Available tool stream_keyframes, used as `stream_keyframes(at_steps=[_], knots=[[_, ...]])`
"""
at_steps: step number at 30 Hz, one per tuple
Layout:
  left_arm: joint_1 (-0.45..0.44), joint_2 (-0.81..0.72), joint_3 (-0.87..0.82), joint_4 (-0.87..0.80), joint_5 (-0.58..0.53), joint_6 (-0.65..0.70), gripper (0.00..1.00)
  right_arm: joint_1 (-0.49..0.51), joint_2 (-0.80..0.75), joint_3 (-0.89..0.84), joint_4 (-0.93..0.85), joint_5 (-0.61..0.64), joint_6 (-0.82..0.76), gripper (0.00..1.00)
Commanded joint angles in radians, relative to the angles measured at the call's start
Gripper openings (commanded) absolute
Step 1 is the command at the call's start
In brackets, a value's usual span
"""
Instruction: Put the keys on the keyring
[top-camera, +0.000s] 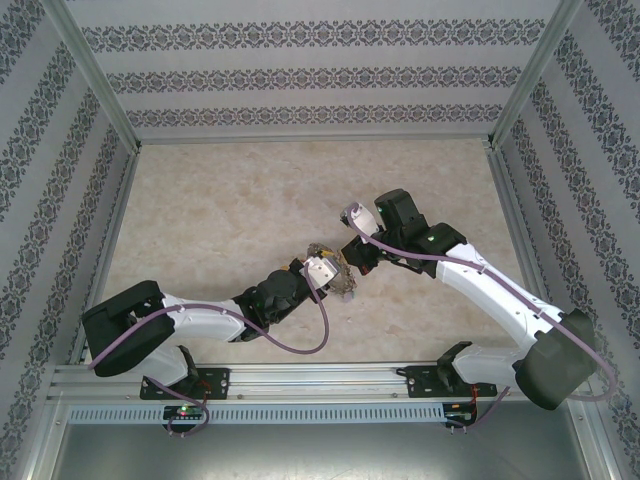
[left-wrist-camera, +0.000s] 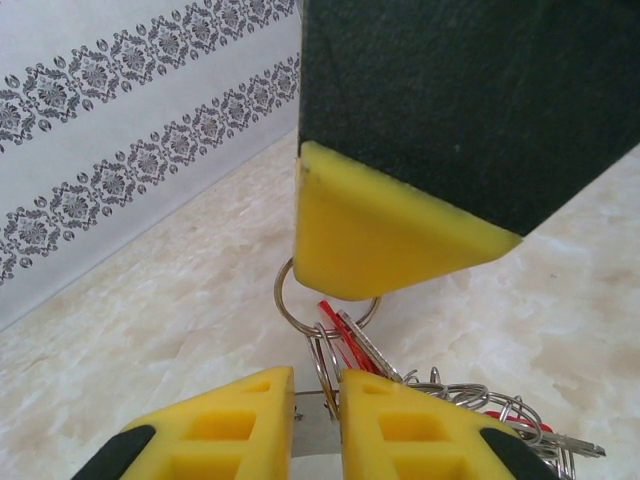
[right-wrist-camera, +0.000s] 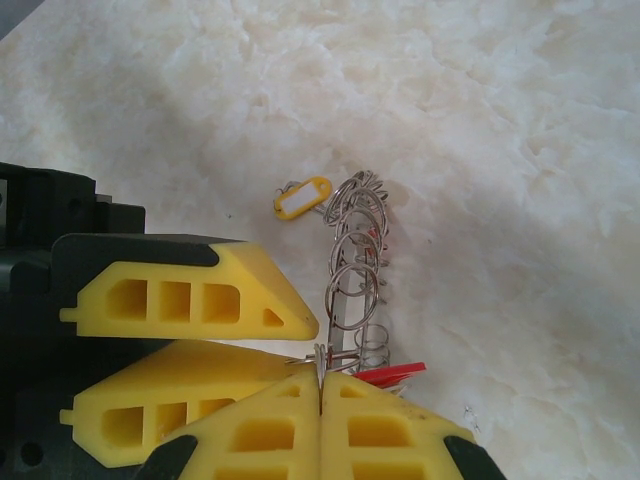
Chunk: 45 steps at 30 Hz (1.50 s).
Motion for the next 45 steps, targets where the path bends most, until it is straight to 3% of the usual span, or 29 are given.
stream_keyframes(at_steps=[1,12,45], knots=[[0.003,-0.01,0.0,-0.018,-0.026,0.008,0.19,0.003,-0.031,0.008,0.011,-0.022,0.004,0.0],[0.005,-0.063,-0.018,-0.094,0.004,0.005,0.29,0.004,-0.034,0.009,0.012,-0.022,0.004,0.0],[0.008,0.022,0.037,0.05,-0.029,0.001,0.15,0.023,-0.047,-0.008,-0.021,-0.031,0.002,0.0]])
